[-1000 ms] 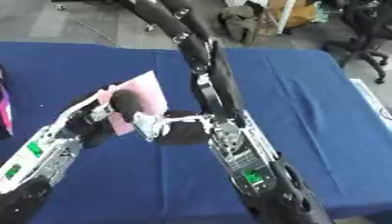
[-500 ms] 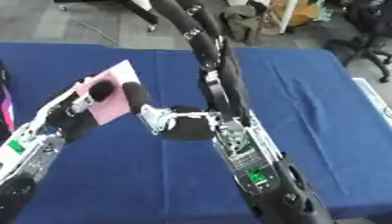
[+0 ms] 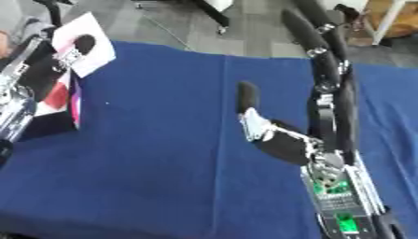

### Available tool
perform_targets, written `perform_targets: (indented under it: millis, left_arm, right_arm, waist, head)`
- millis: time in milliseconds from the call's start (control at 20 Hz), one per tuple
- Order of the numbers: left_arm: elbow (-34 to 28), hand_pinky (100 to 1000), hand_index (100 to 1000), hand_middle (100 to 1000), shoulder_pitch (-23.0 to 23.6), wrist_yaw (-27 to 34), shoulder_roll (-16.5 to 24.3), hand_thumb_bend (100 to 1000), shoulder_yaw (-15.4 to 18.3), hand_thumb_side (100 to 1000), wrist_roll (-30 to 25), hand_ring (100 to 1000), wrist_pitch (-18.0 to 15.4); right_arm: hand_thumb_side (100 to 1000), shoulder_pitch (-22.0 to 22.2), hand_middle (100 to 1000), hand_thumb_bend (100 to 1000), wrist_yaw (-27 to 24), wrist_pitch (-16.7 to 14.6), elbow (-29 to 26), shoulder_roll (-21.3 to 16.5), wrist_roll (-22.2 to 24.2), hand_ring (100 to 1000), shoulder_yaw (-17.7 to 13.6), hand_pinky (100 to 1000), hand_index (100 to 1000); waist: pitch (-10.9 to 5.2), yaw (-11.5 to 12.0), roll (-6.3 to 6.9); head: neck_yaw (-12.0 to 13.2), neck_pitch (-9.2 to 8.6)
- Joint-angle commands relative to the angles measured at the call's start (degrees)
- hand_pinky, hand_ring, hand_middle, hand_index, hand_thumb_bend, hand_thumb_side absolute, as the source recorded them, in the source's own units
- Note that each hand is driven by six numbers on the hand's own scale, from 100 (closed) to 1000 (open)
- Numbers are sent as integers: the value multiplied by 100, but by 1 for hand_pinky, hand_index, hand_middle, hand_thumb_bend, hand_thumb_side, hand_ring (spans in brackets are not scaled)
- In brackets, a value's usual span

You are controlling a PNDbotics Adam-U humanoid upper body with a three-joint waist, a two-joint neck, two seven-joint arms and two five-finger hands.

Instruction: Pick up the objects with one hand, pass them to the other hand, and then place them into the box on the other side of the table.

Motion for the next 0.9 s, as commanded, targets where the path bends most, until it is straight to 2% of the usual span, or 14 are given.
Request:
perform_targets:
  millis: [50,300,500,600,650,800,850,900]
  left_arm:
    - [548,646,307,243,-205,-1132,532,367,408,260,402,460,197]
    - [1882,650,339,275,-658,-3122,742,456,629,215,519,480,505]
    - [2940,665,380,317,-999,-4864,634,549,738,229,290,508,659]
    - [3360,683,427,366,-1117,-5566,536,600,805,293,80,543,683]
    - [3523,684,429,368,-1160,-5836,496,603,842,297,-48,545,686]
    - [3861,708,482,426,-1234,-6374,427,669,953,379,-417,597,722]
    - [3944,722,520,466,-1247,-6489,412,699,983,424,-539,628,729]
    - [4010,746,614,563,-1247,-6562,396,789,999,523,-696,693,710]
  right_arm:
    - [555,-14,921,170,11,-11,-121,-88,159,944,40,958,908]
    - [560,38,919,158,-81,-25,-117,-80,341,941,99,955,906]
    - [566,72,919,147,-152,-44,-103,-64,438,941,121,953,906]
    - [567,84,920,144,-177,-51,-96,-60,475,940,123,953,906]
    - [567,89,920,143,-186,-53,-93,-60,488,940,121,952,906]
    - [570,101,920,136,-204,-51,-83,-59,514,940,113,952,905]
    - [569,102,920,136,-208,-51,-80,-59,521,940,111,952,906]
    - [570,102,920,135,-212,-52,-80,-61,527,940,111,952,906]
  waist:
    - [-77,-41,52]
    - [-128,-134,73]
    - [-151,-189,54]
    - [-164,-211,42]
    - [-169,-219,37]
    - [-176,-230,27]
    - [-177,-230,25]
    - [-177,-228,24]
  head:
    - [233,25]
    - [272,71]
    - [69,28]
    - [-48,-8]
    - [-89,-23]
    - [-144,-54]
    - [-154,-60]
    - [-168,-62]
